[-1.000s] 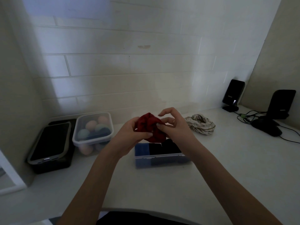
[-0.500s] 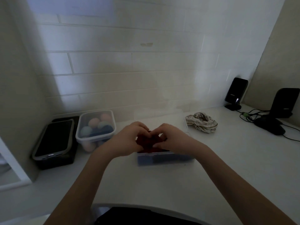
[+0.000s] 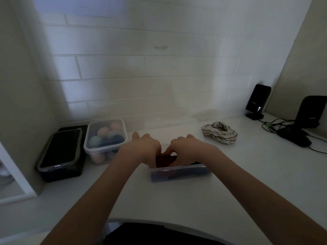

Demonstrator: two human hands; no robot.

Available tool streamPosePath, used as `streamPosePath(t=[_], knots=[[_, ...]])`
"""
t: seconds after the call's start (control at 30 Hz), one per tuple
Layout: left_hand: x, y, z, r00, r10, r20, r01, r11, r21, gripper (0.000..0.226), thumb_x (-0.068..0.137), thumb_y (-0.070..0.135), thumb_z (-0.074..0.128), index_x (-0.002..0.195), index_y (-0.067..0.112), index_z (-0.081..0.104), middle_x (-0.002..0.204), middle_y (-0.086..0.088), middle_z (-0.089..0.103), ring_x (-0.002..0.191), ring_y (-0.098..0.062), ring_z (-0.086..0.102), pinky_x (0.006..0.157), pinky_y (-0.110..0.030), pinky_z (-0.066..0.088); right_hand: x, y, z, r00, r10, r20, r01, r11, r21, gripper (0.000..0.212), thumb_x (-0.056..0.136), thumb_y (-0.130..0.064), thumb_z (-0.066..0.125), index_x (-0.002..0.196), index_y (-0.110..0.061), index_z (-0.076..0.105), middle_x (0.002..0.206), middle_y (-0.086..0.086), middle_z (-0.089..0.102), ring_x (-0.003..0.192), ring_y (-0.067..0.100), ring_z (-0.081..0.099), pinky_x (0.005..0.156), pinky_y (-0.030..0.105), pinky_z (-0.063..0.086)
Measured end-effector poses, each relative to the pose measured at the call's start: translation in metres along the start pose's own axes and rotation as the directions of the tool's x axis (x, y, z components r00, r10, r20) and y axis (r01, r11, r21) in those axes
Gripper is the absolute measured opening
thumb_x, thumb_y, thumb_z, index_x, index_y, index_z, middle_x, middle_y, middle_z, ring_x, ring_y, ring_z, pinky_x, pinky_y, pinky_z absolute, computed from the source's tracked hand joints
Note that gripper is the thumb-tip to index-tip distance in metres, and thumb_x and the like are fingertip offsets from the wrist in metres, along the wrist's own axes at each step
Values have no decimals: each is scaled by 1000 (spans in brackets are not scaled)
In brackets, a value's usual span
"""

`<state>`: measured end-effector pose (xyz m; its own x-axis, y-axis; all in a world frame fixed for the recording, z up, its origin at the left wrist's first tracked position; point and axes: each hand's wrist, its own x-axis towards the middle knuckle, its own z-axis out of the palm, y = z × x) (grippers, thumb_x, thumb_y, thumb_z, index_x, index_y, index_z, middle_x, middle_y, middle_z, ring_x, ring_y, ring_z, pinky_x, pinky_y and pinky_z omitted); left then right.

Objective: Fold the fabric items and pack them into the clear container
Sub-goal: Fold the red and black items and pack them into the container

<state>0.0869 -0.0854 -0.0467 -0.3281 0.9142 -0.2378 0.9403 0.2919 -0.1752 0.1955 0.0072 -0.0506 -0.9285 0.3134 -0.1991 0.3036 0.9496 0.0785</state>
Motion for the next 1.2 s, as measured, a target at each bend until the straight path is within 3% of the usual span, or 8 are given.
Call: streamPosePath(t=[0.17, 0.27, 0.4, 0.67, 0.8, 0.9, 1.03, 1.2], knots=[[3, 2, 4, 998, -44, 44, 44, 999, -6, 32, 84, 27, 54, 116, 24, 57, 115, -9, 47, 115, -30, 32, 95, -42, 25, 5, -8, -11, 993, 32, 115, -16, 991, -133, 45, 87, -56, 47, 130, -39, 51, 114, -2, 62, 111, 22, 53, 99, 46, 22], [4, 3, 7, 998, -34, 51, 32, 999, 42, 28, 84, 22, 51, 110, 21, 61, 101, -8, 46, 116, -29, 30, 99, -50, 21, 8, -12, -17, 978, 47, 206, -16, 989, -150, 48, 87, -53, 51, 132, -37, 48, 122, -4, 60, 116, 21, 51, 106, 49, 18], [6, 1, 6, 996, -25, 82, 20, 998, 56, 27, 83, 26, 53, 109, 22, 62, 91, -6, 43, 118, -29, 29, 99, -53, 20, 10, -7, -22, 963, 32, 269, -12, 997, -74, 61, 80, -55, 62, 136, -43, 41, 133, -9, 52, 120, 18, 49, 93, 38, 32], [8, 2, 8, 998, -10, 57, 6, 998, 66, 28, 85, 14, 48, 108, 20, 62, 79, -2, 39, 115, -29, 28, 98, -53, 21, 10, 3, 2, 996, 2, 86, 1, 1000, -25, 49, 85, -52, 54, 132, -53, 40, 126, -10, 57, 110, 19, 55, 78, 29, 38], [8, 2, 10, 1000, -10, 27, 9, 998, 57, 25, 84, 12, 47, 103, 17, 63, 79, -3, 39, 110, -31, 30, 94, -50, 24, 6, 16, 13, 993, -43, 108, 27, 989, 147, 46, 88, -50, 52, 133, -53, 39, 130, -12, 56, 114, 17, 54, 88, 31, 41], [5, 2, 8, 998, -30, 59, 29, 999, 21, 25, 86, 18, 49, 108, 19, 61, 102, -9, 42, 103, -32, 29, 94, -47, 26, 4, 25, 23, 997, -62, 53, 40, 936, 350, 50, 81, -53, 61, 128, -51, 45, 125, -10, 61, 110, 15, 57, 98, 35, 44], [-1, 0, 4, 998, -10, 68, 15, 997, -71, 31, 85, 26, 55, 116, 20, 56, 115, -13, 43, 104, -30, 34, 86, -37, 33, -1, 33, 17, 997, -79, -26, 82, 872, 482, 47, 78, -43, 70, 122, -46, 54, 90, -4, 68, 71, 8, 57, 75, 24, 49], [-9, -12, -3, 996, 75, 44, -67, 985, -159, 42, 79, 30, 67, 117, 15, 58, 114, -12, 57, 112, -28, 46, 92, -42, 47, -28, 59, -14, 972, 76, -222, 69, 813, 578, 21, 86, -30, 65, 107, -30, 67, 87, -10, 69, 68, 5, 64, 70, 13, 48]])
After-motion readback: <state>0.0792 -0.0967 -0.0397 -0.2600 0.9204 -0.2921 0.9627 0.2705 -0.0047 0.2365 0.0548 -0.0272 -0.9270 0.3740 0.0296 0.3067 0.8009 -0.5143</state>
